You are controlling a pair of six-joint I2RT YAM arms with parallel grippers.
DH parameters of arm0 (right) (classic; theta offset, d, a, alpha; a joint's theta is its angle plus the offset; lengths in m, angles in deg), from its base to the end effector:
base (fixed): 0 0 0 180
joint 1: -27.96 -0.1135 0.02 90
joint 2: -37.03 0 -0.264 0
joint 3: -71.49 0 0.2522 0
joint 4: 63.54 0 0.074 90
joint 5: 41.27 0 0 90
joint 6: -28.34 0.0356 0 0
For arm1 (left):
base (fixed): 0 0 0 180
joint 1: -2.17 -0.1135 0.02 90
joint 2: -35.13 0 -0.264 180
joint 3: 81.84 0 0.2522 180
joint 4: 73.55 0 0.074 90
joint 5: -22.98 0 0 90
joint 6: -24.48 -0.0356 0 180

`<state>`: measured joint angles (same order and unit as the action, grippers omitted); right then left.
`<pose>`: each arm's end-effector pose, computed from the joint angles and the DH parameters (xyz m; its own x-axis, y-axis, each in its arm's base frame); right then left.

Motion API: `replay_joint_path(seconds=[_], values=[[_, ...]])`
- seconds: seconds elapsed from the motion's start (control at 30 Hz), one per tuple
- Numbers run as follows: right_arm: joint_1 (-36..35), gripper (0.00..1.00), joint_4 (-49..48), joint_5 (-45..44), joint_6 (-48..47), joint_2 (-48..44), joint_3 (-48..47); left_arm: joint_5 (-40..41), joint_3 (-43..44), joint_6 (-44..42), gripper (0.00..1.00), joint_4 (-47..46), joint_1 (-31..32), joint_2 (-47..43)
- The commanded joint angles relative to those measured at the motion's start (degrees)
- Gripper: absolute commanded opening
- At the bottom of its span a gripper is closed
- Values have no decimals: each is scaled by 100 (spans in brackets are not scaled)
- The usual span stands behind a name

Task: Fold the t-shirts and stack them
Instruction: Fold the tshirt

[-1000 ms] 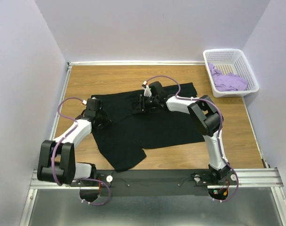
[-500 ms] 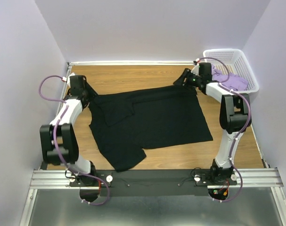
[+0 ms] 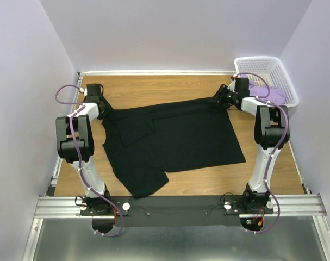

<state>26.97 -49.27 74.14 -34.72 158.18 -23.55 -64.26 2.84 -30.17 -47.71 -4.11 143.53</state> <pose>0.4636 0.0233 0.1597 -0.7326 0.3966 -0.5532 -0.0118 0.8052 0.5929 0.4027 0.0460 0.1792 -0.5359 -0.6404 -0.5503 -0.5521 0.7588 -0.3454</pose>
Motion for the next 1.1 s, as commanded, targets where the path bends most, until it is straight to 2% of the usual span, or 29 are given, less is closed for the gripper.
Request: replay_joint_path(seconds=[0.0, 0.07, 0.17, 0.3, 0.37, 0.57, 0.67, 0.7, 0.8, 0.93, 0.97, 1.07], values=[[29, 56, 151, -326, -119, 304, -117, 92, 238, -116, 47, 58, -75, 348], [38, 56, 151, -396, -119, 366, -82, 93, 352, -143, 42, 119, -118, 506], [64, 56, 151, -641, -101, 402, 59, 128, 493, -160, 20, 190, -215, 839], [204, 56, 159, -958, 4, 279, 436, 154, 931, -187, 5, 452, -277, 1060], [249, 56, 177, -1107, 57, 208, 594, 329, 1090, -213, 1, 594, -294, 1139], [319, 56, 291, -1188, -48, -187, 912, 312, 1205, -248, 0, 691, -453, 1149], [240, 56, 449, -1082, -338, -397, 816, 146, 1144, -240, 9, 621, -435, 921], [205, 56, 502, -1117, -417, -451, 745, 93, 1135, -248, 21, 586, -444, 772], [108, 56, 695, -1108, -829, -679, 579, 92, 1135, -310, 38, 585, -383, 394], [-592, 56, 967, -1546, -1741, -1004, 350, 329, 986, -389, 64, 603, -330, -186], [-734, 56, 1012, -1809, -1936, -1048, 306, 417, 942, -415, 68, 612, -330, -457], [-1288, 56, 1126, -1952, -2814, -1154, 165, 619, 626, -503, 70, 621, -146, -881]])
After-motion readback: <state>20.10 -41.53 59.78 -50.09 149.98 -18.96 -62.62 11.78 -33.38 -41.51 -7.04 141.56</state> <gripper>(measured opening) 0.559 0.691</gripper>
